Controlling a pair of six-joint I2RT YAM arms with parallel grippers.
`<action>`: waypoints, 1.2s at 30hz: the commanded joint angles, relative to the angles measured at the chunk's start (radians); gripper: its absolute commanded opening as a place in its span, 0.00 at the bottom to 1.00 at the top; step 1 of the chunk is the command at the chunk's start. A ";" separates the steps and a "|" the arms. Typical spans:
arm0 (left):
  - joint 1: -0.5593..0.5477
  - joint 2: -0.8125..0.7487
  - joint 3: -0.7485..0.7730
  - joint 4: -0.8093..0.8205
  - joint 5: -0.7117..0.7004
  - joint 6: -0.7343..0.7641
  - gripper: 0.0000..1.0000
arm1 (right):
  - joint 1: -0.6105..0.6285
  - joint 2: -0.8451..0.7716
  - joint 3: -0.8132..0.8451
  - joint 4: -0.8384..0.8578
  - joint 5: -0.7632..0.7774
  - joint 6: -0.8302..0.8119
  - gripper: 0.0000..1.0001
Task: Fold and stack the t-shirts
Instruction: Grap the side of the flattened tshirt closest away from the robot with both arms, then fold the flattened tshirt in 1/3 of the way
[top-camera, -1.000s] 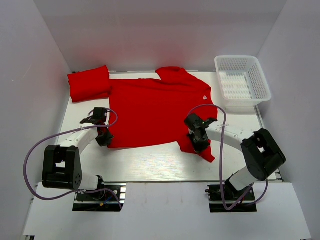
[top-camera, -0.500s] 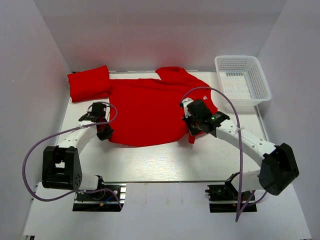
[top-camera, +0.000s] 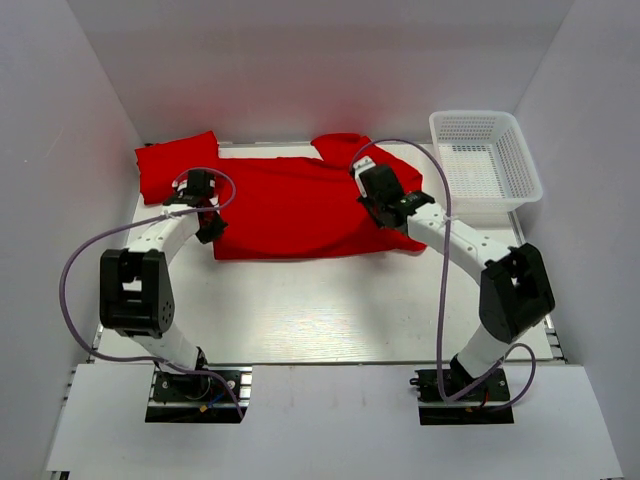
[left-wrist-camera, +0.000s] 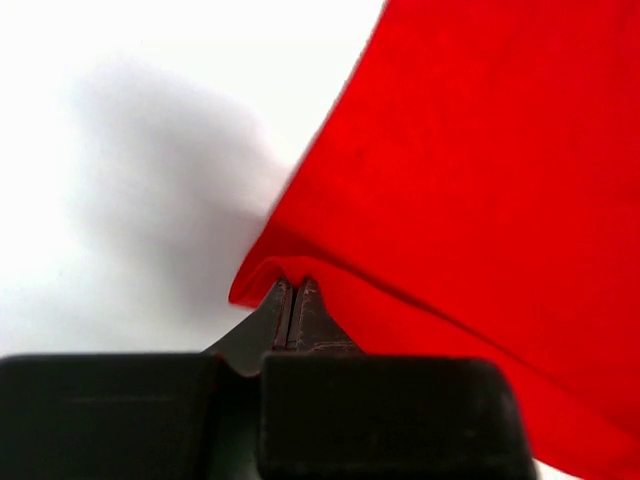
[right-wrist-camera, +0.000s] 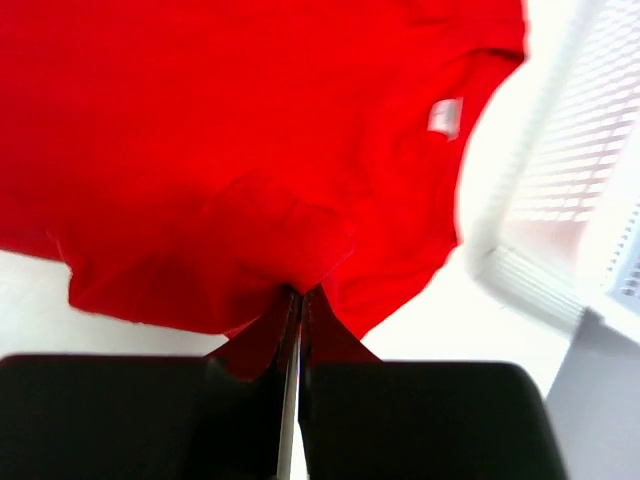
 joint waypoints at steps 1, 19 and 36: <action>0.021 0.029 0.068 0.019 -0.052 -0.012 0.00 | -0.035 0.057 0.096 0.044 0.065 -0.035 0.00; 0.059 0.328 0.322 0.091 0.017 0.037 0.07 | -0.135 0.354 0.375 0.092 0.021 -0.144 0.04; 0.045 0.206 0.356 0.072 0.098 0.106 1.00 | -0.184 0.390 0.409 0.066 -0.097 0.018 0.90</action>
